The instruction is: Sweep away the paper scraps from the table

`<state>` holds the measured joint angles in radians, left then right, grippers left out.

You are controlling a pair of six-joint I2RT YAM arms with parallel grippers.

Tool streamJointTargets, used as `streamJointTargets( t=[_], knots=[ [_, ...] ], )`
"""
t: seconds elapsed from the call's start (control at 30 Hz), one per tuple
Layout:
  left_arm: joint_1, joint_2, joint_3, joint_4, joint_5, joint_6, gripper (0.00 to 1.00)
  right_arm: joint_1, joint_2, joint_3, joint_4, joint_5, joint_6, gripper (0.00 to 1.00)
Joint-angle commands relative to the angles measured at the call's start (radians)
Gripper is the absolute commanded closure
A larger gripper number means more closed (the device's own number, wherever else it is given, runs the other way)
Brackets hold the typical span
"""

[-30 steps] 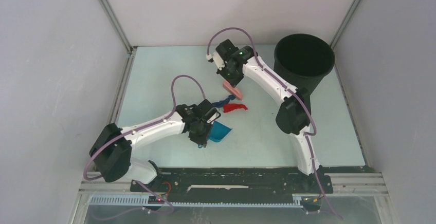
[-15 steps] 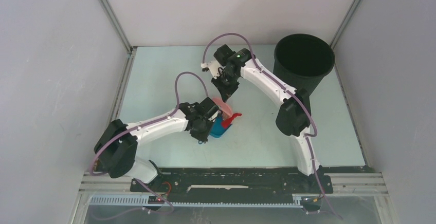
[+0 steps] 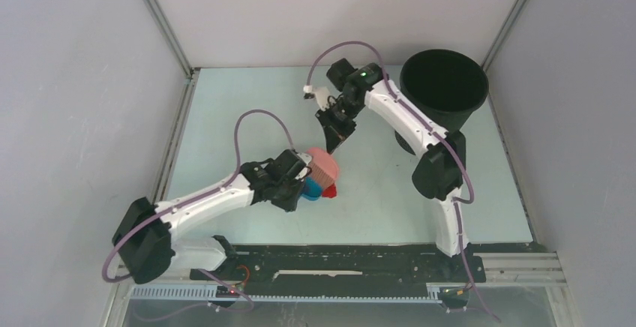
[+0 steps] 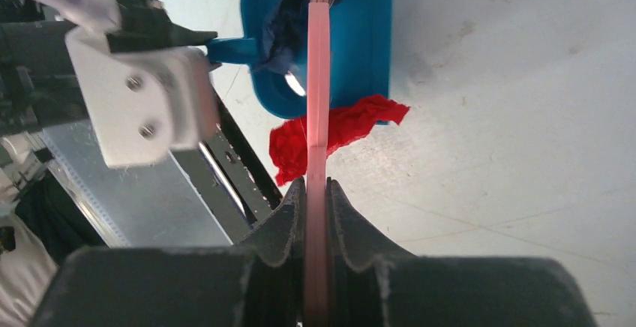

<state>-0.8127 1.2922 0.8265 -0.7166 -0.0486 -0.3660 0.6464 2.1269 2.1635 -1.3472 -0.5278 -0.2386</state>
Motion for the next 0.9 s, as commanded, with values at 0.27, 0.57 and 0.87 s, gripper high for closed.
streamJointTargets(
  t=[0.27, 0.57, 0.87],
  knots=[
    [-0.097, -0.213, -0.136, 0.067, 0.041, -0.107, 1.00, -0.163, -0.249, -0.037, 0.059, 0.082, 0.030, 1.00],
    [-0.253, -0.077, -0.068, -0.068, 0.040, -0.139, 1.00, -0.170, -0.358, -0.421, 0.196, 0.373, 0.113, 1.00],
    [-0.266, 0.106, 0.047, -0.031, 0.032, -0.052, 1.00, -0.096, -0.276, -0.491, 0.207, 0.237, 0.125, 1.00]
  ],
)
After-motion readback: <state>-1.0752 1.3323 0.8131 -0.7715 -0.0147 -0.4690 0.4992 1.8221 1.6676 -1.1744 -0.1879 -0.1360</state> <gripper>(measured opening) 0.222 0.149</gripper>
